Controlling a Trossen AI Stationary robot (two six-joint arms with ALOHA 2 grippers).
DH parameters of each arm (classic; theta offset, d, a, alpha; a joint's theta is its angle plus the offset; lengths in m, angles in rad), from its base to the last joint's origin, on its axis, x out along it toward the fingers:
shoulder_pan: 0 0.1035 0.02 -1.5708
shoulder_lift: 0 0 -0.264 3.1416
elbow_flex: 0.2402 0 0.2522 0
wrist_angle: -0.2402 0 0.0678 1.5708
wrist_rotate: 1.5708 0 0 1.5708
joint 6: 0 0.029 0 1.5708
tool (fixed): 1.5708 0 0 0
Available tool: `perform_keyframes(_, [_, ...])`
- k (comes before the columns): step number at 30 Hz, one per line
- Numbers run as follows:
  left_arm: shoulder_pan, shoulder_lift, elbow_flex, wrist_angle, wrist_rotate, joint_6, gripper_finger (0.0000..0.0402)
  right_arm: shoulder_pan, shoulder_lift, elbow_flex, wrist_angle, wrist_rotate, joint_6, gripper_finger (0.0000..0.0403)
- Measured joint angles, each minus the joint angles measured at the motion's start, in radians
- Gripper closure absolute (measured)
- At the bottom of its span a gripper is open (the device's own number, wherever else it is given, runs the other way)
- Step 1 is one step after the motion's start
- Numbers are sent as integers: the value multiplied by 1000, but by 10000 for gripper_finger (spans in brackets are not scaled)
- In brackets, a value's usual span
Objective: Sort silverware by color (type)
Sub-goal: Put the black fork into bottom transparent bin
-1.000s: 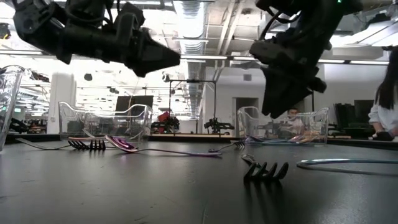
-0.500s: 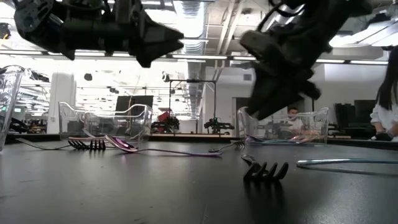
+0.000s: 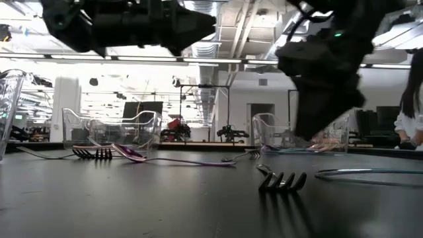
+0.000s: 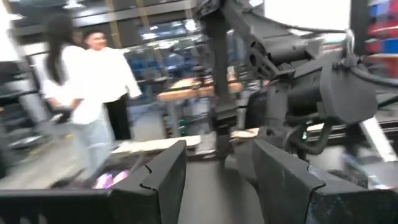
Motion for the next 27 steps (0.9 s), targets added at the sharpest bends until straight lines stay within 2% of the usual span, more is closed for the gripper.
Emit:
perform_keyframes(2, [9,32,22,-8,52,-3,228,27,0,0,-33,-24,40,244])
perform_keyframes(6, [24,58,34,-13,42,-15,228,81,0,0,-128,-26,143,244])
perform_keyframes(11, [56,28,19,-14,42,-28,228,85,0,0,-260,-27,130,244])
perform_keyframes(15, [101,-26,9,-22,40,-50,228,1,0,0,-281,0,-56,244])
perform_keyframes(22, [157,-51,-43,-46,33,-117,228,-143,0,0,-68,-30,-445,244])
perform_keyframes(27, [172,-51,-103,-43,-84,-137,228,-191,0,0,-6,-83,-670,244])
